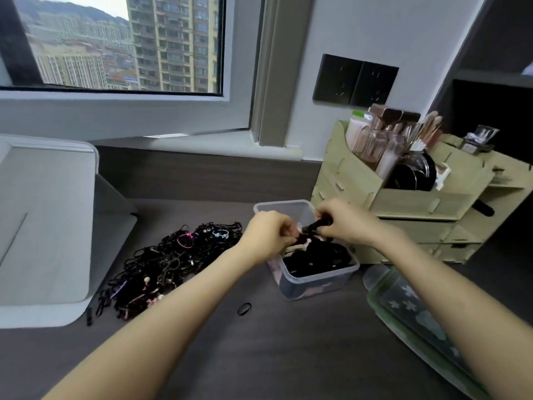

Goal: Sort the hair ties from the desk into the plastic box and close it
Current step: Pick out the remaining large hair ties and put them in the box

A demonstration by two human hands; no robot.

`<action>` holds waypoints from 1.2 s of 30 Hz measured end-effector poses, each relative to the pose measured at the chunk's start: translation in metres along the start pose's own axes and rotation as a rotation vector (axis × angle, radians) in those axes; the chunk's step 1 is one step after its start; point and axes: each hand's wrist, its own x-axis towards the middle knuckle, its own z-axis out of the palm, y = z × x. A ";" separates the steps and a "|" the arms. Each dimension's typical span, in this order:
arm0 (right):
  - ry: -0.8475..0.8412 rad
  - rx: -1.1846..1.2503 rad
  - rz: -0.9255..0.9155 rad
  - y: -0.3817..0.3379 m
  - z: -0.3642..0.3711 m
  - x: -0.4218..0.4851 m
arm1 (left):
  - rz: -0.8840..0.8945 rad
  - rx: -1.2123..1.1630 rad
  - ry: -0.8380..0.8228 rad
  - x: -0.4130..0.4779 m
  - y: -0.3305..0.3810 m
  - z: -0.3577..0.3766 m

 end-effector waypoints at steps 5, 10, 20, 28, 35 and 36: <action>-0.037 -0.085 -0.052 -0.005 0.023 0.012 | 0.056 0.305 0.009 0.004 -0.004 0.000; -0.127 0.004 -0.026 0.002 0.011 0.004 | 0.104 0.108 0.002 -0.008 0.003 -0.013; -0.306 -0.046 -0.067 -0.002 0.002 -0.034 | 0.125 0.122 -0.447 -0.030 0.007 -0.007; -0.058 -0.080 -0.039 -0.011 -0.011 -0.042 | -0.004 -0.222 -0.242 -0.048 0.005 -0.052; 0.125 0.093 -0.373 -0.091 0.008 -0.053 | -0.302 0.237 0.162 -0.103 -0.039 -0.110; 0.090 0.101 -0.411 -0.103 0.022 -0.053 | -0.339 0.299 0.168 -0.115 -0.044 -0.113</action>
